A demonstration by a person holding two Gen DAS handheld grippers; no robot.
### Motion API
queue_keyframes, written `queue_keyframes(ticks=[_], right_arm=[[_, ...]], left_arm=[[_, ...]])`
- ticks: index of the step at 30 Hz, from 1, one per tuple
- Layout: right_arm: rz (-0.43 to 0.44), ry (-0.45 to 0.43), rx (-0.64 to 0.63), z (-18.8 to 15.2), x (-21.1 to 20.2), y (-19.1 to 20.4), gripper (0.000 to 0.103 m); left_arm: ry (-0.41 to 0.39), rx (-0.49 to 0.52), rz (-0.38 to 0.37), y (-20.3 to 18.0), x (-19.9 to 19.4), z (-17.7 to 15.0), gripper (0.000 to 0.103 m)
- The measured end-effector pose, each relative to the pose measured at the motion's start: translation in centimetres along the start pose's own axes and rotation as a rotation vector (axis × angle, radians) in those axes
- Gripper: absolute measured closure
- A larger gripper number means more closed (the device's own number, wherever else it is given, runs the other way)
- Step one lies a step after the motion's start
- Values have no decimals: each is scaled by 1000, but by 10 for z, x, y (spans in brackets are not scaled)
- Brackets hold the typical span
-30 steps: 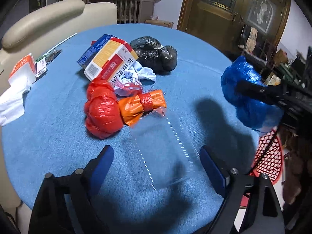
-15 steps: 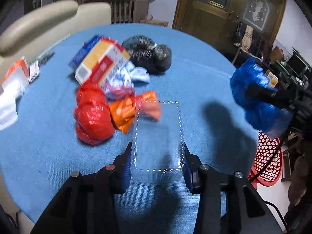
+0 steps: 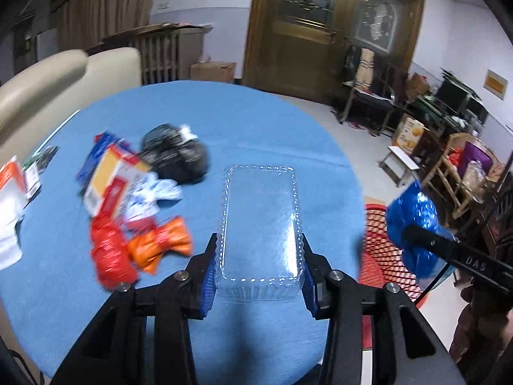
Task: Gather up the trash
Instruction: 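Carry both items to the red basket and release them inside, then return both grippers to the table and grasp the red bag with the left gripper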
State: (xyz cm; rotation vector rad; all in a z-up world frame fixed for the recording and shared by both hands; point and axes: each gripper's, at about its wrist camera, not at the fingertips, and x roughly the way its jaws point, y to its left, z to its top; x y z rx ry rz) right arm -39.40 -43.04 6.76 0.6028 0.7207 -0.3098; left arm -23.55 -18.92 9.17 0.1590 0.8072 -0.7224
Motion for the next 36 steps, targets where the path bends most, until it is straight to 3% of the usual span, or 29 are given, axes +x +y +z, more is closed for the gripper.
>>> queue_keyframes(ticks=[6,14,16,18,19,32,35,36], right_arm=[[-114,-36,86,-5,-26,-55,53],[-178,-33,148,-9,-29,-97,49],[-176,-14,163,-10,-21,-103,45],[-191,15,178,-10,-13,-109,26],[-194,18,185,-10,-12,-112,25],[-212,-106,235,1,-49,-128,25],[-216,-125,249,3,-55,-131,25],[-216,-128,250,3,-55,-132,25]], left_arm=[[1,86,-75,-48,8,10,57],[23,172,-136,-95,21,14,57],[35,189,-145,-106,26,16,57],[47,199,-151,-113,31,17,57],[55,203,-153,-117,35,17,57],[132,278,-197,-163,68,20,55],[157,282,-200,-170,80,22,44],[164,283,-197,-172,84,23,29]])
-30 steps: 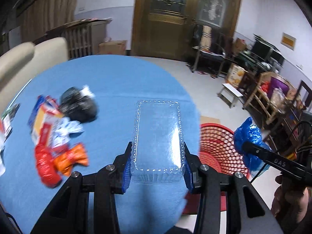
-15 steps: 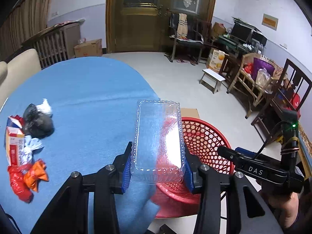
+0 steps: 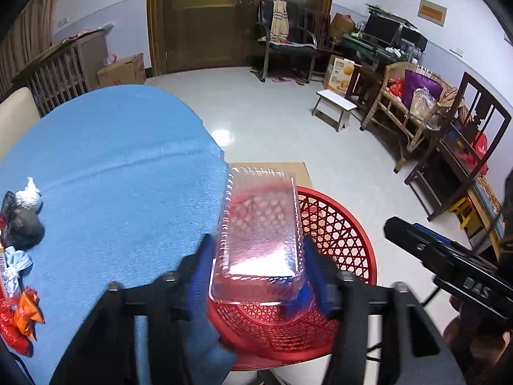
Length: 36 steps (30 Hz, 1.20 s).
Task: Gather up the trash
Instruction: 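Return both grippers to the table and grasp the red bag with the left gripper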
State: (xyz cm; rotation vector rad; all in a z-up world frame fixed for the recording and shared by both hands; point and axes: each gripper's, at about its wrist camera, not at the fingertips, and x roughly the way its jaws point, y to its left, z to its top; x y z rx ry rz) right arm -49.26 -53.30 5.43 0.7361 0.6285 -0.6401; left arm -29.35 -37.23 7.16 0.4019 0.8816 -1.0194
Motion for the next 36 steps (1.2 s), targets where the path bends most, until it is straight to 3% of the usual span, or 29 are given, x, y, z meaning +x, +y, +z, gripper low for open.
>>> queue_keyframes(ticks=[1,8,13,27,32,36], right_arm=[[-2,-5,1,1,-1,0,25],[5,-8,-6,2,0,6,25],[38,17,-46,-4,8,32,25],[189,173,-347,-62,50,182,25],[218,217,-421,-81,57,217,25],[227,226,-460,-90,55,231,25]], left_arm=[[2,1,12,1,2,1,22],[-24,-36,54,25,-12,-1,22],[-67,-118,111,71,-45,-22,22],[-137,-475,336,223,-124,-122,22],[-132,-610,382,267,-126,-149,22],[-116,-634,373,276,-115,-147,22]])
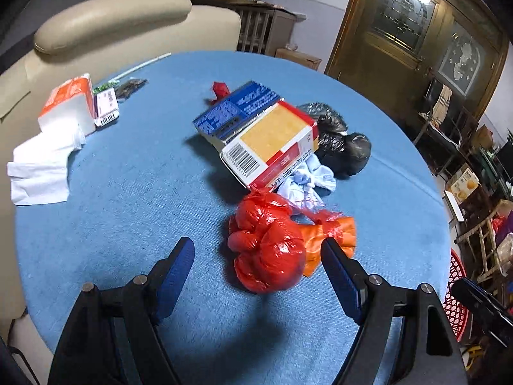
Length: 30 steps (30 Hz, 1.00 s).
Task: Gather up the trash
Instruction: 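Return both grippers to the table and grasp the red bag with the left gripper, then grasp the orange wrapped candy with the right gripper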
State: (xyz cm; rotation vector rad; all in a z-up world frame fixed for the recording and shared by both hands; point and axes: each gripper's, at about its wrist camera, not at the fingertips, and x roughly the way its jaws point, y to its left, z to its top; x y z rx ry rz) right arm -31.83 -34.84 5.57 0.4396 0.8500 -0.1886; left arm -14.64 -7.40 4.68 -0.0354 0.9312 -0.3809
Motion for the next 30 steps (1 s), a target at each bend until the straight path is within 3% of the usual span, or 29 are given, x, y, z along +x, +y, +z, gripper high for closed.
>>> queue_keyframes(ticks=[5,6,7,15,24,27,30], right_arm=[[-5,5,-17,0,-1,6,25],[-5,6,-20,1,-1,6,25],[-6,8,-22,2,-1,8,25],[34,39,-70,8,22,33,25],[114,89,-229,17,67,112,25],[94,87,-289,21,82,135,6],[87,86,-328,22,94,150,6]], left_arm=[[-6,-20,-14,6,9,-1,25],[-11,-23,-25,8,8,-1,42],[0,-22,-37,10,9,-1,53],[-50,-25,-24,26,-12,-2,58],[-82,-62,57,59,-28,-4,58],[-79,-76,70,67,-28,-6,58],[-79,-86,76,72,-28,-6,58]])
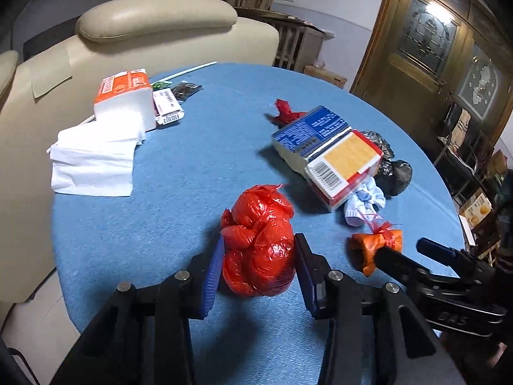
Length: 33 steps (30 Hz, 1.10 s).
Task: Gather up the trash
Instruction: 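Grasp the orange wrapped candy with the right gripper, then drop the red bag and orange candy into the red basket with both grippers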
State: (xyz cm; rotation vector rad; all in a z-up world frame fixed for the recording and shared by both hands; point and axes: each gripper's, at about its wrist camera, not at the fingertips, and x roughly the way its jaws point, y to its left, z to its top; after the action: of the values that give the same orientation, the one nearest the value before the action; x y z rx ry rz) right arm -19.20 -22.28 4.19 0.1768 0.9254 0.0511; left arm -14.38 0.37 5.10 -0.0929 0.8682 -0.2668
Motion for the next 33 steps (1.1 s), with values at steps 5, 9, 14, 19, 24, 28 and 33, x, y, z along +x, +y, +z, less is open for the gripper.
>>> queue_keyframes(ticks=[5,9,14,19,24,28,33], right_arm=[[-58,43,-49,4,29,7,7],[-58,41,-37,1,31,2,33],[-46,4,-10,-4,11,-11,33],[-47,-47,57,-15,-20,-35,33],[-57,-76,129,-33,-47,-63,33],[-74,-106,191,-48,-69,-88,33],[-118,-155,288,-69,-102,-127,33]], left_arm=[[-2,0,9,2,1,1,58],[2,12,8,-3,1,0,58],[6,44,-6,-19,0,-2,58],[7,104,-33,-46,-3,-6,58],[11,169,-66,-77,-6,-12,58],[12,234,-103,-109,-9,-16,58],[-2,309,-157,-147,-17,-18,58]])
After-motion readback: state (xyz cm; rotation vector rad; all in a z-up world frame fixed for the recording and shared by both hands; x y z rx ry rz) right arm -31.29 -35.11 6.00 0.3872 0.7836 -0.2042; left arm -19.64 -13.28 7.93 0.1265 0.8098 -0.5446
